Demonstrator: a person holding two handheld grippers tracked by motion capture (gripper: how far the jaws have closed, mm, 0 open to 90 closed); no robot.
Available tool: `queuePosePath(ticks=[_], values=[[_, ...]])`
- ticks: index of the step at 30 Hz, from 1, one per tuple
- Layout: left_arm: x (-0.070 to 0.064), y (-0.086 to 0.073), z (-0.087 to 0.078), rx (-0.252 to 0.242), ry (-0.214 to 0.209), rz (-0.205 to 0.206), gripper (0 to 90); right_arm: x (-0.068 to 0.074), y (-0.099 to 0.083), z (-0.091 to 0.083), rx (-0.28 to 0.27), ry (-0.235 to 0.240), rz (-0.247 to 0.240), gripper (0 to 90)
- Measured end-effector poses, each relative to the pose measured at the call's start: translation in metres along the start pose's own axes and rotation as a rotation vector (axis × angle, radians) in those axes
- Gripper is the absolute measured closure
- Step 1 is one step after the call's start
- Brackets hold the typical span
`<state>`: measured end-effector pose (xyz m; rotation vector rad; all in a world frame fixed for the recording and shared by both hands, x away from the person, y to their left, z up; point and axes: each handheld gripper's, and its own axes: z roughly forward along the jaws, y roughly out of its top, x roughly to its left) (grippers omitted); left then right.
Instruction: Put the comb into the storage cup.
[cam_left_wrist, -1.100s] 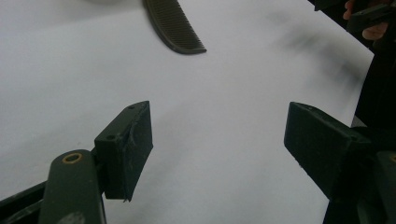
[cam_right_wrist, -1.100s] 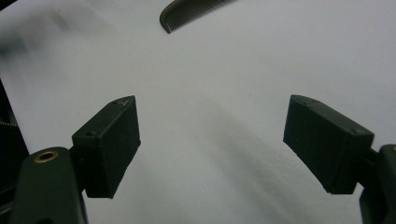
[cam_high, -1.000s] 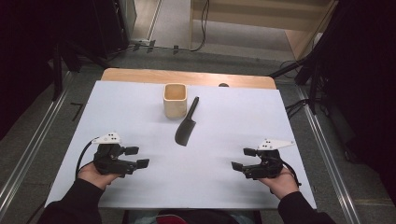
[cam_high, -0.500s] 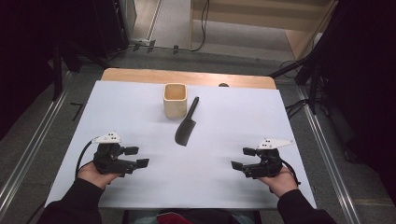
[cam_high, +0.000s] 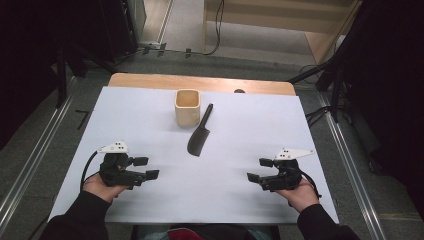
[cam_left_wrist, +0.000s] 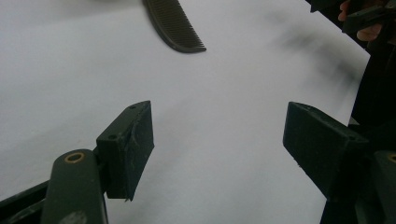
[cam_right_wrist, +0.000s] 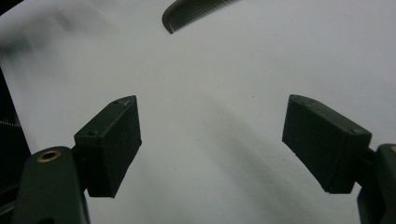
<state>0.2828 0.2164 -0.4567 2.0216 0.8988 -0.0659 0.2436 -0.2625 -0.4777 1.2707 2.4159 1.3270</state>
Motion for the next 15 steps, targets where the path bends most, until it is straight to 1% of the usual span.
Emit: queuePosePath(ticks=[1, 15], values=[[-0.0009, -0.0001, 0.0000, 0.002, 0.010, 0.009, 25.0, 0.0001, -0.0002, -0.0004, -0.001, -0.001, 0.001, 17.8], [-0.0018, 0.0006, 0.0027, 0.019, 0.011, 0.021, 25.1, 0.0013, -0.0007, -0.0014, -0.004, -0.008, -0.003, 18.5]])
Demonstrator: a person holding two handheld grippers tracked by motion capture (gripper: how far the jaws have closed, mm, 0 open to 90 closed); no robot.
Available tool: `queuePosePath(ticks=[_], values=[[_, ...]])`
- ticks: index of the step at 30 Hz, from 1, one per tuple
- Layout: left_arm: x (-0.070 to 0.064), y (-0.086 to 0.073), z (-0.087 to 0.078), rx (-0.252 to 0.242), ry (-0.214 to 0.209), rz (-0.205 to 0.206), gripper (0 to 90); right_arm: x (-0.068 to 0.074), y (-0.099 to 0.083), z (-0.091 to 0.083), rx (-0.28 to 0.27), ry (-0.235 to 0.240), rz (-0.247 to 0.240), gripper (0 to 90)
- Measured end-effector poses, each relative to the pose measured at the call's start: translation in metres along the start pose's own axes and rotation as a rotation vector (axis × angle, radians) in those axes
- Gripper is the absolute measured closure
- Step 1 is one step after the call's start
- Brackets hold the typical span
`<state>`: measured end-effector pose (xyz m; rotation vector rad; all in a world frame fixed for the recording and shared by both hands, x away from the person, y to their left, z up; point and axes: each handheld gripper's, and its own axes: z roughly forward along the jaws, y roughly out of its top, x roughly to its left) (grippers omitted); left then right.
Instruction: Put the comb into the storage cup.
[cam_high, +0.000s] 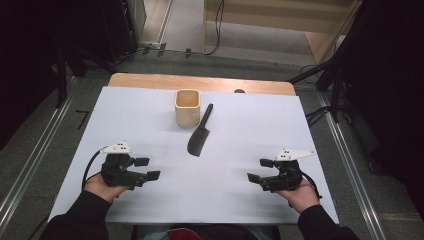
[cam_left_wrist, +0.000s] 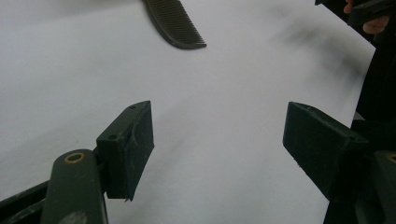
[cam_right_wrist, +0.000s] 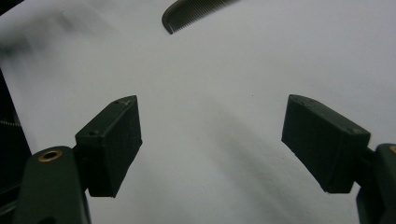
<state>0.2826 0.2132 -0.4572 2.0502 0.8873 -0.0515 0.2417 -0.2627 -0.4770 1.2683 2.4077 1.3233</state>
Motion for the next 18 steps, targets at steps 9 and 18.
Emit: queuePosePath(ticks=[9, 18], values=[[0.000, 0.000, -0.001, -0.007, 0.001, -0.002, 25.1, 0.000, 0.001, 0.000, -0.002, 0.006, 0.004, 18.3], [0.003, 0.000, 0.000, -0.007, -0.001, -0.011, 25.1, -0.001, 0.014, 0.001, -0.031, 0.012, 0.010, 18.2]])
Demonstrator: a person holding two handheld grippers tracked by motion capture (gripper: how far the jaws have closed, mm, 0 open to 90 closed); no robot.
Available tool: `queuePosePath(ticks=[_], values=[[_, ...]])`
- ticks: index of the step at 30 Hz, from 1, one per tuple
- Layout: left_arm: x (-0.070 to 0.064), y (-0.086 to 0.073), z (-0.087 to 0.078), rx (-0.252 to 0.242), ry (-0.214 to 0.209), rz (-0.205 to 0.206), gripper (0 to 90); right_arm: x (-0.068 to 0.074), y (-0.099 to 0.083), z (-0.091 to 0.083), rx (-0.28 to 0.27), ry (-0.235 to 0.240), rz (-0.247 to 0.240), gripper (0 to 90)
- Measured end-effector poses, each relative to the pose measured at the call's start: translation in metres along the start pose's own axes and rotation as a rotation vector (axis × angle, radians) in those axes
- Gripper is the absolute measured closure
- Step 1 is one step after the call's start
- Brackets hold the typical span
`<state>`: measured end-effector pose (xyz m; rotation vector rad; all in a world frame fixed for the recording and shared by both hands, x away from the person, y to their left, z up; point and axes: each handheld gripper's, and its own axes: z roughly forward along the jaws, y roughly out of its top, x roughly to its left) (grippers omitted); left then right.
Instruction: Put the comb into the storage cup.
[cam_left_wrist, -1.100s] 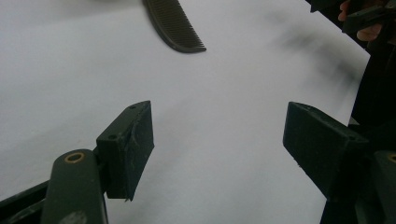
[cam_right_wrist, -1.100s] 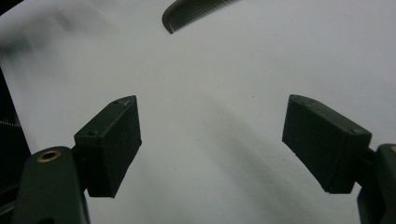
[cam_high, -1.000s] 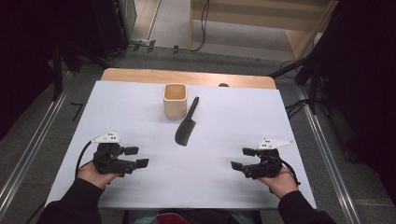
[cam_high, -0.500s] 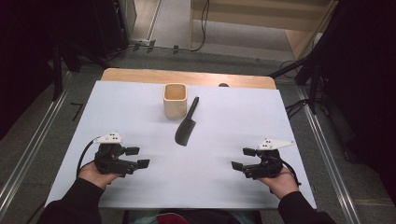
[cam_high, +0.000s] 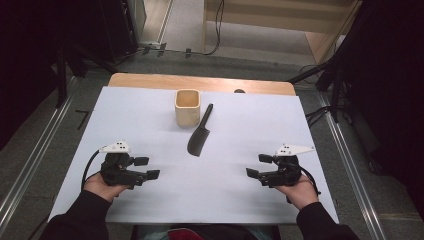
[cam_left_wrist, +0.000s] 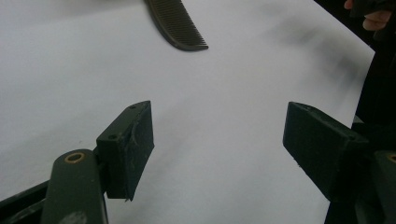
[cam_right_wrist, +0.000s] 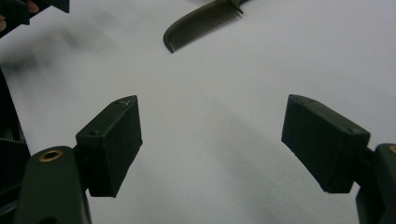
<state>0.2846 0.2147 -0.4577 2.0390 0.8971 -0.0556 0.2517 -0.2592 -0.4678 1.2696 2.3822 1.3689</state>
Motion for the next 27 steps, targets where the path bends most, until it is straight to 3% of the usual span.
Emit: queuePosePath(ticks=[4, 17, 27], values=[[0.000, 0.000, 0.000, 0.002, 0.001, 0.001, 25.1, -0.001, 0.006, 0.002, -0.021, 0.008, 0.005, 18.2], [0.001, 0.000, 0.000, 0.001, 0.000, 0.002, 25.1, -0.002, 0.023, 0.019, -0.015, 0.009, -0.027, 18.6], [0.001, 0.000, 0.000, 0.010, 0.001, 0.002, 25.1, -0.005, 0.031, 0.028, -0.011, -0.011, -0.001, 19.7]])
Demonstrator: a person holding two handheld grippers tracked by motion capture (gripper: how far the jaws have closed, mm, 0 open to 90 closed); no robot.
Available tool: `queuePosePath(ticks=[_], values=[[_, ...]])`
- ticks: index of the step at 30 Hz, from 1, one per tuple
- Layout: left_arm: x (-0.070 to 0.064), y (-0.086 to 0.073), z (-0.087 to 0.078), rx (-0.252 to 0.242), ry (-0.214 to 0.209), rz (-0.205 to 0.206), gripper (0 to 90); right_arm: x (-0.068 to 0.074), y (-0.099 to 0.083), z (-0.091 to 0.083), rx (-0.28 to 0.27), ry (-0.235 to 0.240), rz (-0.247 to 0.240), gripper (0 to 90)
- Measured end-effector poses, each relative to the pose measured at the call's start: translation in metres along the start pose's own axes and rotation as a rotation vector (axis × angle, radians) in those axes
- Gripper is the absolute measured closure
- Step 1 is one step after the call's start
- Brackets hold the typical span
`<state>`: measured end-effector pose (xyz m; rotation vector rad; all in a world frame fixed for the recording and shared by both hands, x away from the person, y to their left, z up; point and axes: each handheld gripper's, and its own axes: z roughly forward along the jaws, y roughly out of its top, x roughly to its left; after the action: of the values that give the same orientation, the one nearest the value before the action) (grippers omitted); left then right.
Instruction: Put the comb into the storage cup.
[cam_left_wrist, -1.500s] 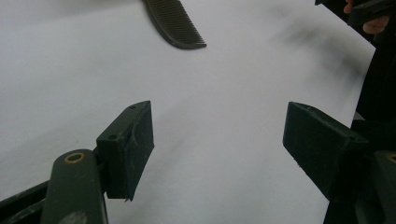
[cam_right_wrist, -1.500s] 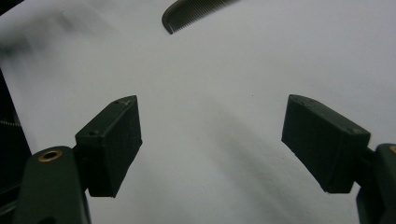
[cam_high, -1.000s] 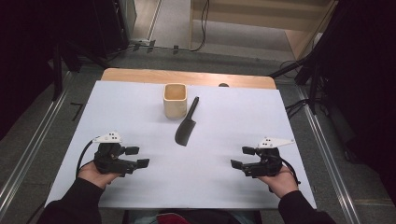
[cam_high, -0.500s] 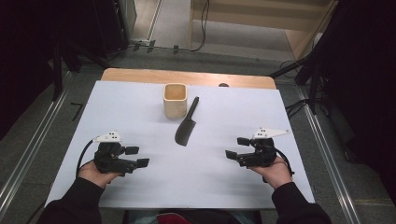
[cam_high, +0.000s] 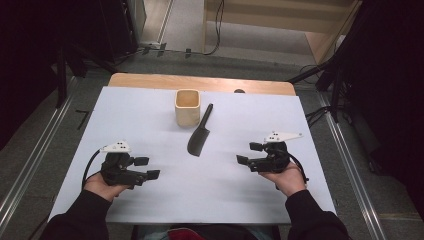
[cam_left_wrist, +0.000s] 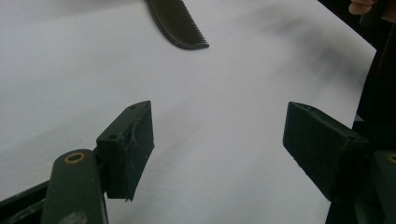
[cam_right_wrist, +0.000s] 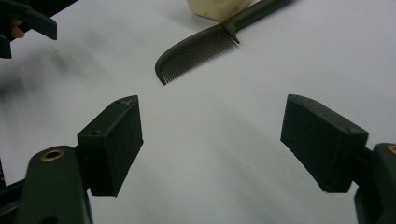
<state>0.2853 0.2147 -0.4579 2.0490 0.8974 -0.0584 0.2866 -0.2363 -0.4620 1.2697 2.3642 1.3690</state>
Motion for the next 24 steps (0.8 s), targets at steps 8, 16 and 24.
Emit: queuePosePath(ticks=[8, 16, 24], values=[[0.001, 0.000, -0.001, -0.009, 0.000, -0.007, 25.1, 0.002, 0.007, 0.012, 0.013, 0.021, -0.009, 19.7], [0.001, 0.000, -0.001, -0.007, 0.001, -0.008, 25.1, 0.000, 0.012, 0.020, 0.031, 0.012, -0.027, 20.6], [0.003, 0.001, -0.002, -0.011, 0.009, -0.009, 26.2, -0.001, 0.019, 0.028, 0.025, 0.016, -0.035, 20.6]])
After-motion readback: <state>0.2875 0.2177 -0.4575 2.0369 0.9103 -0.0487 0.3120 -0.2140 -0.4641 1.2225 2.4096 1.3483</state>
